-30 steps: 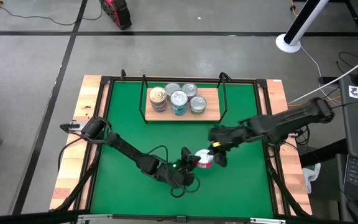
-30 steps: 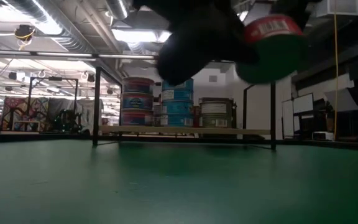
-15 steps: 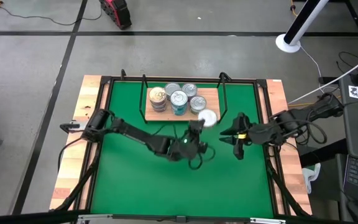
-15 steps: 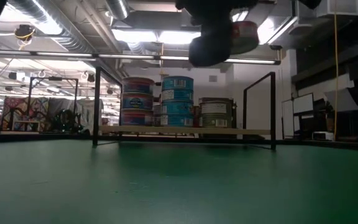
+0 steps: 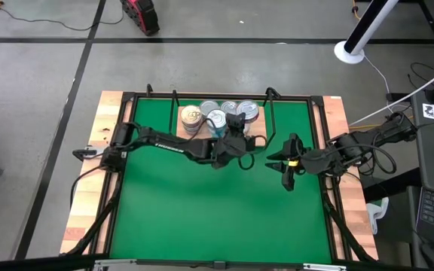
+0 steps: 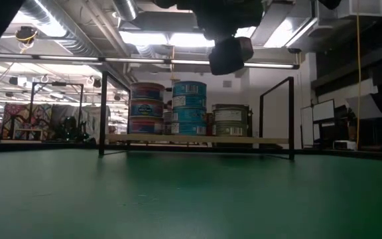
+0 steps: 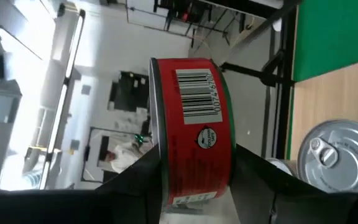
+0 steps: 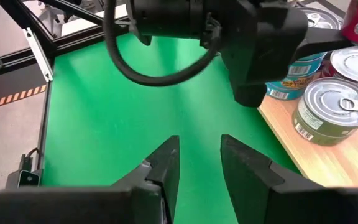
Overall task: Stack canned seafood by type on shelf
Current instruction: Stack the red tuna can on top of the other red tuna cans on the shelf
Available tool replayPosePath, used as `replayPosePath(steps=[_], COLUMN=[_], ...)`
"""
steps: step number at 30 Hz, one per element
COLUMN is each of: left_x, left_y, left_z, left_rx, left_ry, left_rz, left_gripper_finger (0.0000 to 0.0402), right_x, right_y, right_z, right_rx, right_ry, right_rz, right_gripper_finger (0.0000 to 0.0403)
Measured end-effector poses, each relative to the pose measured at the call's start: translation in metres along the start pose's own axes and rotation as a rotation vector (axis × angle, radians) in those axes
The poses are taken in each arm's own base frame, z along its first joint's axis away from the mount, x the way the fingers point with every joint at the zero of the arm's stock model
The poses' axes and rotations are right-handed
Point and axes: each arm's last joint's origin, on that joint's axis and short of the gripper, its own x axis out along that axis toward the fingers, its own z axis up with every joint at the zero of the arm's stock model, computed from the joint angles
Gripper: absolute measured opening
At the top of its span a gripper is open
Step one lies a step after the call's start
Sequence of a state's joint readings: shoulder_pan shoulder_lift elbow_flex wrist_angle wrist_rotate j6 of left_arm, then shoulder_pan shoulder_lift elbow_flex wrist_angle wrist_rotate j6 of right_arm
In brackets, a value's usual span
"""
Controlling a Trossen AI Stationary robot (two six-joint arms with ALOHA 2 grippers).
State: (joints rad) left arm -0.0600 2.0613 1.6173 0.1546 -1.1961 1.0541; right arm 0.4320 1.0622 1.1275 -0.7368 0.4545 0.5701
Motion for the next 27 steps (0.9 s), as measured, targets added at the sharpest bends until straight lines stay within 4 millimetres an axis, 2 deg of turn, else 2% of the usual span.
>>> replayPosePath(steps=[6, 13, 19, 23, 27], left_x=[0.008, 0.015, 0.024, 0.043, 0.058], left_y=[0.001, 0.006, 0.017, 0.004, -0.01], left_z=[-0.004, -0.006, 0.024, 0.036, 0.031], left_rx=[0.005, -0.114, -0.182, -0.112, 0.0], left_ry=[0.022, 0.038, 0.0, 0.058, 0.21], left_rz=[0.0, 0.012, 0.031, 0.052, 0.094], left_gripper_finger=[0.014, 0.014, 0.014, 0.014, 0.014], right_x=[0.0, 0.0, 0.0, 0.0, 0.0], right_y=[0.0, 0.0, 0.0, 0.0, 0.0], right_z=[0.0, 0.0, 0.0, 0.0, 0.0], right_rx=[0.0, 0.001, 0.003, 0.003, 0.001], right_ry=[-0.001, -0.002, -0.006, -0.005, -0.001], right_rz=[-0.001, -0.001, 0.001, 0.002, 0.001], right_gripper_finger=[0.0117, 0.0117, 0.0117, 0.0117, 0.0117])
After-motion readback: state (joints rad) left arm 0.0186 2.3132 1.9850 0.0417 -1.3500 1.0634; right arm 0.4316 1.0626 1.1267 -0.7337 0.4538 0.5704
